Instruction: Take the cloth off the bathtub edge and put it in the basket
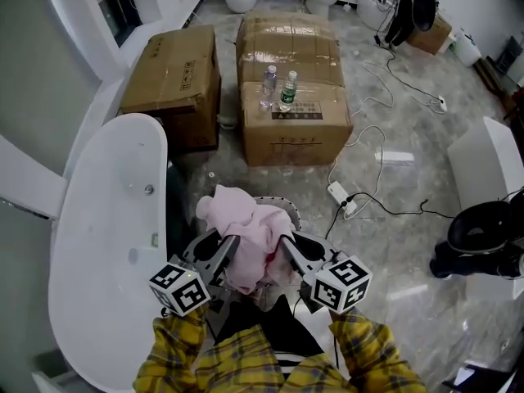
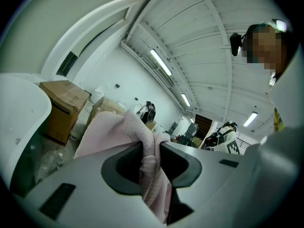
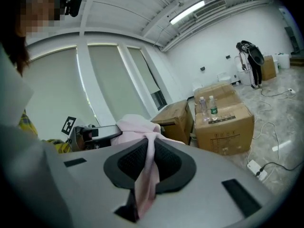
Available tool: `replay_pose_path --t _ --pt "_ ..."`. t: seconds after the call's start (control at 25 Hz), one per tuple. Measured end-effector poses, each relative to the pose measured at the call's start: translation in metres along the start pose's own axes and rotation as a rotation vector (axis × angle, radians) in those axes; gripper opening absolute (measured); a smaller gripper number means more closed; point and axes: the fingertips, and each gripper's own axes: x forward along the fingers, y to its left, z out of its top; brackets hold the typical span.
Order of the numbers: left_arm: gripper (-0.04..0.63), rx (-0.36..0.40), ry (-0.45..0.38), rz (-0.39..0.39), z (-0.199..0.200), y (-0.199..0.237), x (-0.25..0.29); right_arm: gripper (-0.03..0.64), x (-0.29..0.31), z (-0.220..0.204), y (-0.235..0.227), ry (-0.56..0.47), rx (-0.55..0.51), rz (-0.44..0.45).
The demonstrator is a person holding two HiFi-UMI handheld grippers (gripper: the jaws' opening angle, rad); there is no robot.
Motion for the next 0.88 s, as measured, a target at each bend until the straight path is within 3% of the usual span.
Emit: replay_pose_path --t 0.2,0.44,0.88 --pt "0.107 -0.053 0.129 0.016 -0.052 0.048 0.009 0.054 0.027 -0.044 -0.029 0.064 0.076 -0.039" --pt "0.109 -0.065 0.299 0.044 -0.125 0.092 0.014 0.054 0.053 -0.108 -0.060 0.172 0.142 -0.101" --pt "0.117 -0.078 0.588 0.164 -0.241 0.170 0.010 0.054 0.082 -0.215 -0.109 0.390 0.169 -0.217"
